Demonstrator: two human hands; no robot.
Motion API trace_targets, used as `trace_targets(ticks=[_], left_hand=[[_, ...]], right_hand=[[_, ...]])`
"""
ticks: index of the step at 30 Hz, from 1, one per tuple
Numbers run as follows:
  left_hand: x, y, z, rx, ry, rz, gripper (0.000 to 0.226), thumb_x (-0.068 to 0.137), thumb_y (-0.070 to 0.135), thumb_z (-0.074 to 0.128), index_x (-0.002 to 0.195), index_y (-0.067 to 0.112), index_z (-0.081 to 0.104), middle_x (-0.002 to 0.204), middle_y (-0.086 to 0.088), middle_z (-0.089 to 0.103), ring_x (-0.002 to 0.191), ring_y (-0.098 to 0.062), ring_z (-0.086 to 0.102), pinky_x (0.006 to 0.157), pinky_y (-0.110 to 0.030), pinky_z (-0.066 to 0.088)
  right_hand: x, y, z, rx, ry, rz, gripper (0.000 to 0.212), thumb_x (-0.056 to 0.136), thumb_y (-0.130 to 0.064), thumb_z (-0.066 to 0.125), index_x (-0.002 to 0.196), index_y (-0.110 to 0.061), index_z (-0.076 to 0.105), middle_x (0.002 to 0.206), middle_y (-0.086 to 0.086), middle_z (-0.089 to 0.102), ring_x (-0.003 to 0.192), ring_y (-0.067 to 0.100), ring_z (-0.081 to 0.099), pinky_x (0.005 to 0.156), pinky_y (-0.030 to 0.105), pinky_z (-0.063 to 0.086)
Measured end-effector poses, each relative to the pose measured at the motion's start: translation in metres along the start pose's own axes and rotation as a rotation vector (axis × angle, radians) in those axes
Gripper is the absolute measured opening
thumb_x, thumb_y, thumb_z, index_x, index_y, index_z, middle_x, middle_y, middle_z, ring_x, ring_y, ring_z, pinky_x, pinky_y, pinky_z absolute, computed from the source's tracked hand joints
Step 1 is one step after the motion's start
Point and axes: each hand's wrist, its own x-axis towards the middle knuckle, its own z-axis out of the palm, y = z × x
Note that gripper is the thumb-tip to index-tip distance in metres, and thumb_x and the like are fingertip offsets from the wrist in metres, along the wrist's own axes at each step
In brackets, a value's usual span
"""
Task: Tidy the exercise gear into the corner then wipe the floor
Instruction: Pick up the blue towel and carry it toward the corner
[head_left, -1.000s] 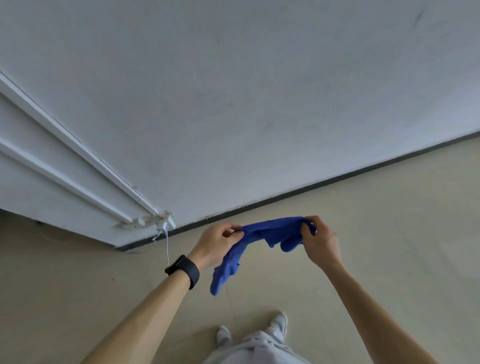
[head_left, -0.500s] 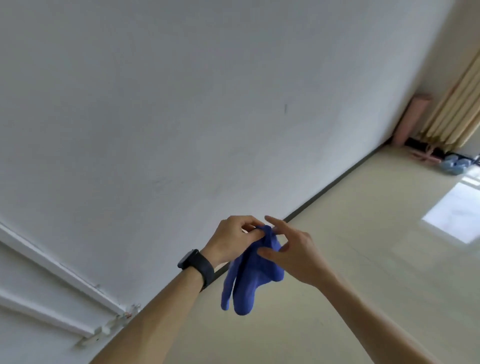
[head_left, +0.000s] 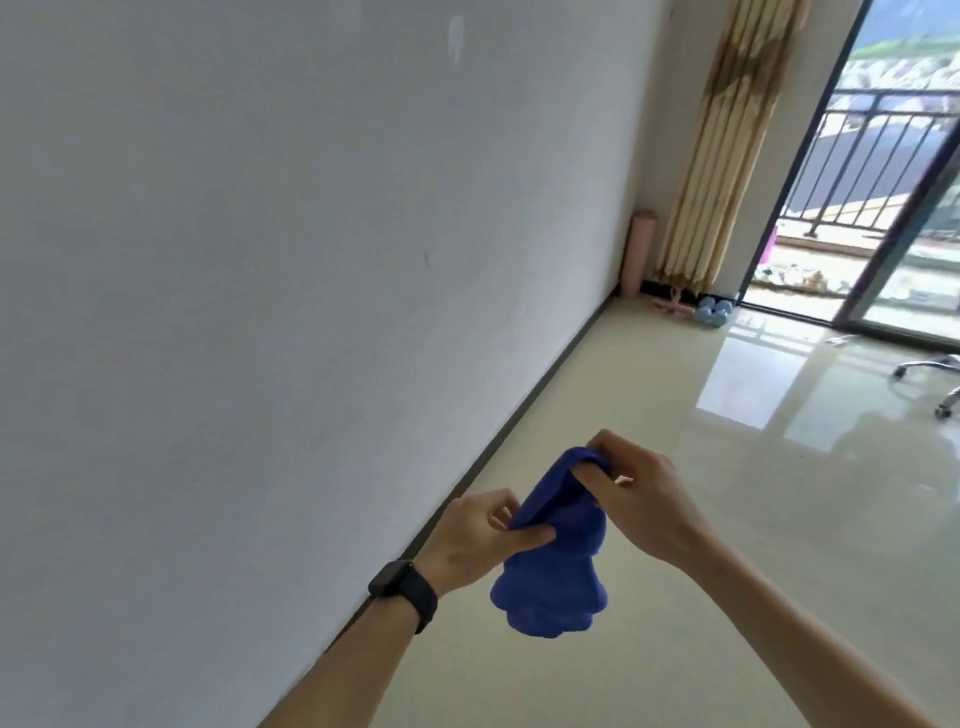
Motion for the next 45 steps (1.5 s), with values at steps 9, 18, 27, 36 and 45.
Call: trace_targets(ticks=[9,18,27,36,45], left_hand=[[0.028,0.048,-0.001,0.452,0.054,0.246,0.020,0.097,0.043,0.054,0.110,0.034,0.065,0.092,0.016,0.072,0.080,-0.002,0.066,0.077,-0.028,0.058],[0.053,0.121,0.038,0.643,-0.001,0.598,0.021,0.095,0.028,0.049,0.113,0.029,0.060,0.095,0.004,0.064,0.082,-0.015,0.060,0.075,-0.033,0.055],[0.093,0.102,0.045,0.704,0.075,0.489,0.030,0.098,0.048,0.049,0.111,0.028,0.067,0.089,0.004,0.065,0.077,-0.013,0.061,0.074,-0.032,0.056],[0.169,0.223,0.136,0.716,-0.068,0.725,0.026,0.096,0.046,0.051,0.110,0.035,0.070,0.087,0.008,0.066,0.090,-0.008,0.055,0.081,-0.034,0.052],[0.308,0.305,0.227,0.679,-0.066,0.712,0.025,0.094,0.052,0.054,0.109,0.037,0.068,0.093,0.015,0.065,0.092,-0.004,0.053,0.081,-0.033,0.052]], right_hand=[[-0.024,0.043,-0.066,-0.530,0.225,0.100,0.036,0.099,-0.046,0.047,0.068,-0.028,0.049,0.060,-0.017,0.054,0.088,0.006,0.050,0.060,0.025,0.036],[-0.039,0.052,-0.049,-0.230,0.281,0.034,0.016,0.092,-0.034,0.063,0.105,-0.044,0.066,0.086,-0.026,0.068,0.086,-0.002,0.060,0.078,0.026,0.049],[-0.012,0.065,-0.111,-0.275,0.381,0.038,0.017,0.102,-0.018,0.043,0.099,-0.033,0.052,0.093,-0.015,0.062,0.084,0.008,0.058,0.071,0.025,0.045],[0.011,0.134,-0.189,-0.338,0.316,-0.003,0.010,0.094,-0.041,0.059,0.100,-0.042,0.066,0.079,-0.028,0.062,0.092,-0.001,0.056,0.076,0.017,0.045],[0.099,0.209,-0.356,-0.677,0.408,-0.024,0.016,0.100,-0.033,0.050,0.104,-0.027,0.065,0.096,-0.013,0.067,0.078,0.015,0.061,0.069,0.032,0.050]])
